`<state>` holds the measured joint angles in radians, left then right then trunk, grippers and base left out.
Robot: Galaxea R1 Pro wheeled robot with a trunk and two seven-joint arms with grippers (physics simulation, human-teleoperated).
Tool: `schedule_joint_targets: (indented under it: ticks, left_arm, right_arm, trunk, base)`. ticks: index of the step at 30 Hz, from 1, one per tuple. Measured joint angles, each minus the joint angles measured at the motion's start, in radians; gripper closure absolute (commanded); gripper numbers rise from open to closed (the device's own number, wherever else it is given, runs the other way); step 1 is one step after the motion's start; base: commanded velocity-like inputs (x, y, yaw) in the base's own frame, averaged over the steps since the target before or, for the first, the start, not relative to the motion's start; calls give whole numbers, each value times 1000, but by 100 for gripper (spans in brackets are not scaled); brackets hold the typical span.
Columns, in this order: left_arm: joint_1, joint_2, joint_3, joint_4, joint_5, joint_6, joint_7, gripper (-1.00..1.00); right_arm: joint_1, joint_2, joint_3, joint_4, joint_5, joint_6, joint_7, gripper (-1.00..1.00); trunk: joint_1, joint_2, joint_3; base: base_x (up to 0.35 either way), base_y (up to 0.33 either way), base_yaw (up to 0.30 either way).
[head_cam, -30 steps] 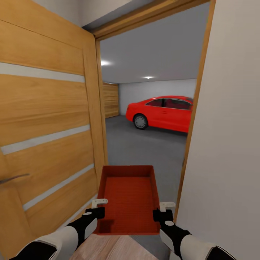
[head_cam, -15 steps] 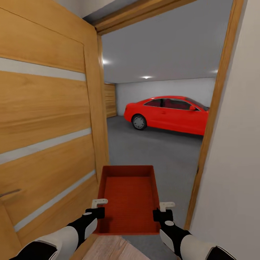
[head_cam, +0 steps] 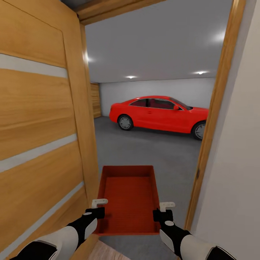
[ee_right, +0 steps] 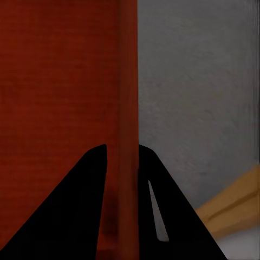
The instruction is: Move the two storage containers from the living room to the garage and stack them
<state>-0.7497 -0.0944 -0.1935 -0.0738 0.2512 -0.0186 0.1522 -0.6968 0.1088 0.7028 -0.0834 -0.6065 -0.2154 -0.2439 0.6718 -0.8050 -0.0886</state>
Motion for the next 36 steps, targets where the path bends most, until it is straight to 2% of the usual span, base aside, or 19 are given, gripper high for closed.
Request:
schedule_joint_targets:
  ticks: [36]
  left_arm:
    - [0, 0, 1, 0, 0, 0, 0, 100]
  right_arm:
    - [0, 0, 0, 0, 0, 1, 0, 100]
  trunk:
    - [0, 0, 0]
  base:
    - [268, 230, -284]
